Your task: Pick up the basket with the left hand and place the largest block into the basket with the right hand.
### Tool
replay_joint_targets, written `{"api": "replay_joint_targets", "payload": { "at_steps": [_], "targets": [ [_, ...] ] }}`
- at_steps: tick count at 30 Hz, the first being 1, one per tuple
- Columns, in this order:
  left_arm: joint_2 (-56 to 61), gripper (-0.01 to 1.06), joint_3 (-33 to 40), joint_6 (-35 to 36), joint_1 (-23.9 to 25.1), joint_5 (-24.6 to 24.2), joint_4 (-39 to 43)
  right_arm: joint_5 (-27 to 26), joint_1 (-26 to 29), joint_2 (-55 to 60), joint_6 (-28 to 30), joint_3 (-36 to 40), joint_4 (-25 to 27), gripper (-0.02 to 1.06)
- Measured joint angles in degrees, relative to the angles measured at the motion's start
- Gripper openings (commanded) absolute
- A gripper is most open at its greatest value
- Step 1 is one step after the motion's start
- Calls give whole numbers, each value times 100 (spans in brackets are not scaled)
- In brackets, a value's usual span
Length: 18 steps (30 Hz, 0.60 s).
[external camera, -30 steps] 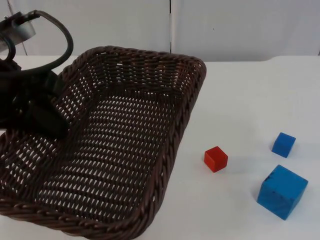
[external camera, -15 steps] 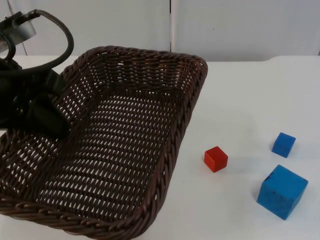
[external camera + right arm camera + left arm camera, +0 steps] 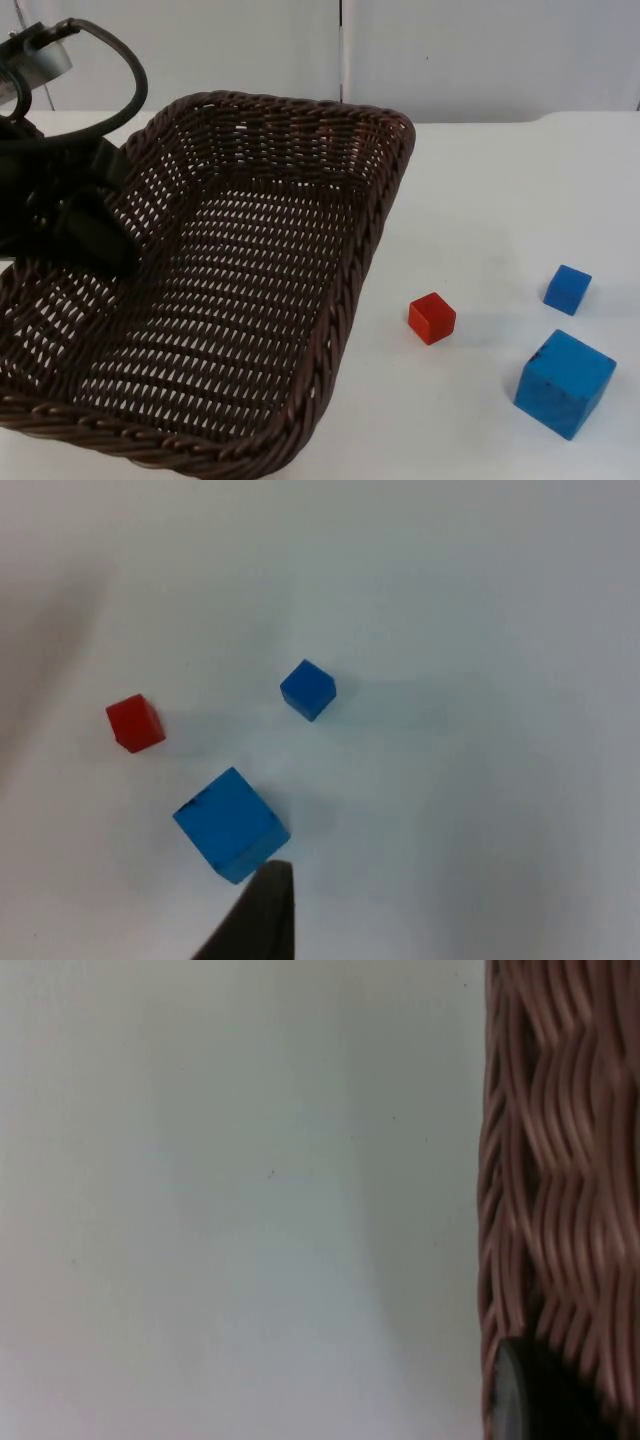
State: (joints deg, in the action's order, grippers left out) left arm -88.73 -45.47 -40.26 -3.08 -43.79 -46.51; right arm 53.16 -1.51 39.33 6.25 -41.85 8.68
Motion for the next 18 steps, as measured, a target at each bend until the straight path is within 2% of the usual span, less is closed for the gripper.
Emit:
{"api": "replay_joint_targets", "payload": {
  "at_steps": [12, 13, 18],
  "targets": [
    [0, 0, 0, 0, 0, 0, -10, -2, 0, 1584, 310, -415, 137, 105],
    [0, 0, 0, 0, 0, 0, -10, -14, 0, 1756, 576, -415, 306, 105],
    [0, 0, 0, 0, 0, 0, -10, -14, 0, 2010, 1015, -415, 761, 105]
  ]
}}
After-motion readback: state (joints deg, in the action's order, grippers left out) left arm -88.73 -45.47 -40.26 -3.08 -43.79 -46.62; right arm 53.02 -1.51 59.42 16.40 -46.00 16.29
